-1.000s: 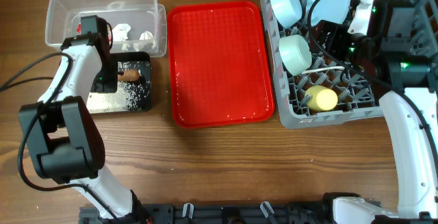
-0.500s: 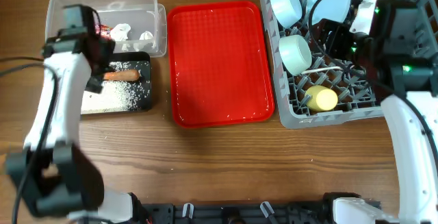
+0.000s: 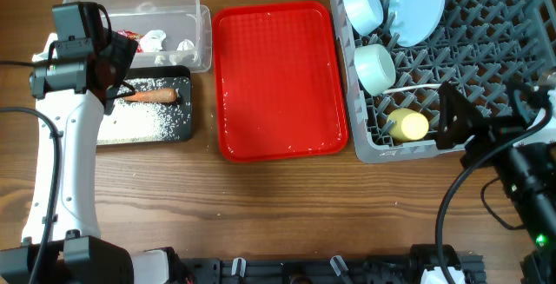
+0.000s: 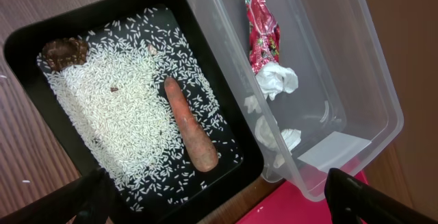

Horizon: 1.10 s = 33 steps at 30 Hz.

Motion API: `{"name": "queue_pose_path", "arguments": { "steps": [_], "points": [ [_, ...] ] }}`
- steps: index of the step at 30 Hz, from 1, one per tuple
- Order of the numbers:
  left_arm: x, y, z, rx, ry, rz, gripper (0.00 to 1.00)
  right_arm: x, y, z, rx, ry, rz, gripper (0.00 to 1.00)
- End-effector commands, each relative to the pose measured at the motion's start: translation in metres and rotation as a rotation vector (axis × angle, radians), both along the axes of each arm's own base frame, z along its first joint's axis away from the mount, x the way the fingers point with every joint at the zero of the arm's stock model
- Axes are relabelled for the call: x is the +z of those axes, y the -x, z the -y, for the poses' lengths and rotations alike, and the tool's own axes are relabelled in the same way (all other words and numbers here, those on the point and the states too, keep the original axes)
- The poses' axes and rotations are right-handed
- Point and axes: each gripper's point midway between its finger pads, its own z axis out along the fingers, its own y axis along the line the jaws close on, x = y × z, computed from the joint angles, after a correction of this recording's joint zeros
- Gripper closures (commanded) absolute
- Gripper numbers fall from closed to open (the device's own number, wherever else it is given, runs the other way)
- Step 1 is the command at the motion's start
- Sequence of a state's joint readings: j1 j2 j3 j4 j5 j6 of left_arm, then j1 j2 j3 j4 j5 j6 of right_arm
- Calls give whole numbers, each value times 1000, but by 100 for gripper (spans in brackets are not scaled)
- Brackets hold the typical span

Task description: Sort waste into correct bins and load items into the dishwasher rack

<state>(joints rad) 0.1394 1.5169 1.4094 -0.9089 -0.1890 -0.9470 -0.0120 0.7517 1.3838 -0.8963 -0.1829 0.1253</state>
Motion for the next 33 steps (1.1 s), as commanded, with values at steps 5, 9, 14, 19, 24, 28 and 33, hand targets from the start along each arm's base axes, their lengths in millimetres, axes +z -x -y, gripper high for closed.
{"name": "queue_pose_path", "arguments": {
  "steps": [5,9,14,19,24,28,33],
  "points": [
    [1,0,-3,-7,-21,-5,0,-34,8,11,-40,92,-131,0],
    [1,0,-3,-7,-21,-5,0,-54,-4,31,-151,128,-80,0],
    [1,0,-3,-7,-21,-5,0,-86,-12,31,-160,102,141,0],
    [1,0,-3,-7,-21,-5,0,-147,-23,19,-83,84,263,0],
    [1,0,-3,-7,-21,-5,0,-182,-24,13,-55,48,353,0],
    [1,0,-3,-7,-21,-5,0,-208,-22,13,-57,33,356,0],
    [1,0,-3,-7,-21,-5,0,-246,-22,13,-57,29,277,0]
  ]
}}
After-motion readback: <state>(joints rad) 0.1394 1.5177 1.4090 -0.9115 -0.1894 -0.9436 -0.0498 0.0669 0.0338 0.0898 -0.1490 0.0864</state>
